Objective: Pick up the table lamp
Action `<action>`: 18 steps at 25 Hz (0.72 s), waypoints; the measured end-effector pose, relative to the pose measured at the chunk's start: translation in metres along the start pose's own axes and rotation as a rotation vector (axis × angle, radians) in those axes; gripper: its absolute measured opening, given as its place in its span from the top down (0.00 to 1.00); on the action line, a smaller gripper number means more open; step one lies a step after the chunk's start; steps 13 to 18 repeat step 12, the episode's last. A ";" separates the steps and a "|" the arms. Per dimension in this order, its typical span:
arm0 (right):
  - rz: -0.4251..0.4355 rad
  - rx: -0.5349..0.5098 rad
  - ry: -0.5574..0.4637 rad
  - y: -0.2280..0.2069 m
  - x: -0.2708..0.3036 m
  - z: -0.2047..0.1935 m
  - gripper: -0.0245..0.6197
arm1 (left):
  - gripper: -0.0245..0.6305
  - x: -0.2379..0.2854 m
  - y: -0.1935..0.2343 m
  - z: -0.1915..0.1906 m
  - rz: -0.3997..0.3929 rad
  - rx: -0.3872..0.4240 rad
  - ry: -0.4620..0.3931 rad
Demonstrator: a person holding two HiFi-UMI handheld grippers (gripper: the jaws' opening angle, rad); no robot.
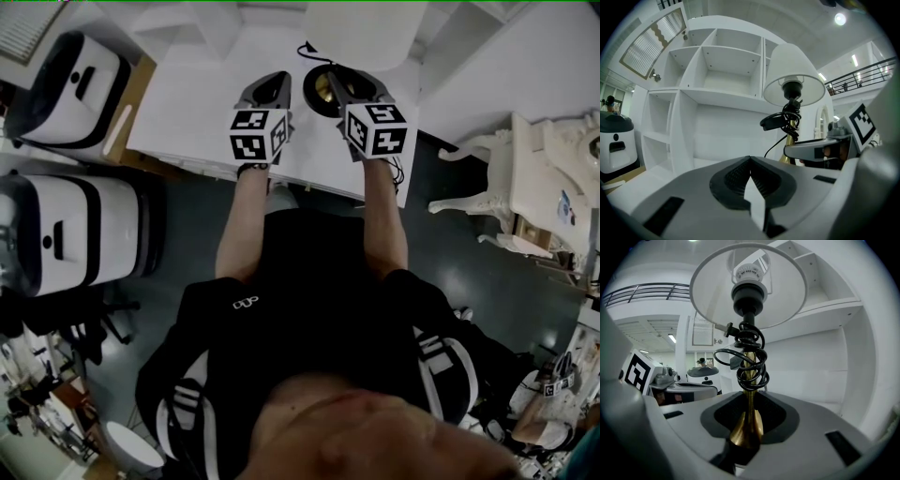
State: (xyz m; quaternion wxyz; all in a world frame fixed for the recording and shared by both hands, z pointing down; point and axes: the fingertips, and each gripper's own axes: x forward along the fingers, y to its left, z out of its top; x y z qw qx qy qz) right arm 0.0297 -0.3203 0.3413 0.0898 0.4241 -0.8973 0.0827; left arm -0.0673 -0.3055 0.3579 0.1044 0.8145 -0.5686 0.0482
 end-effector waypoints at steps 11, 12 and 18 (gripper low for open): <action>-0.017 0.003 -0.014 -0.003 0.006 0.002 0.79 | 0.95 -0.004 0.005 -0.004 -0.003 -0.006 -0.018; -0.016 0.004 -0.015 -0.003 0.006 0.002 0.79 | 0.95 -0.006 0.007 -0.006 0.001 -0.009 -0.019; -0.016 0.004 -0.015 -0.003 0.006 0.002 0.79 | 0.95 -0.006 0.007 -0.006 0.001 -0.009 -0.019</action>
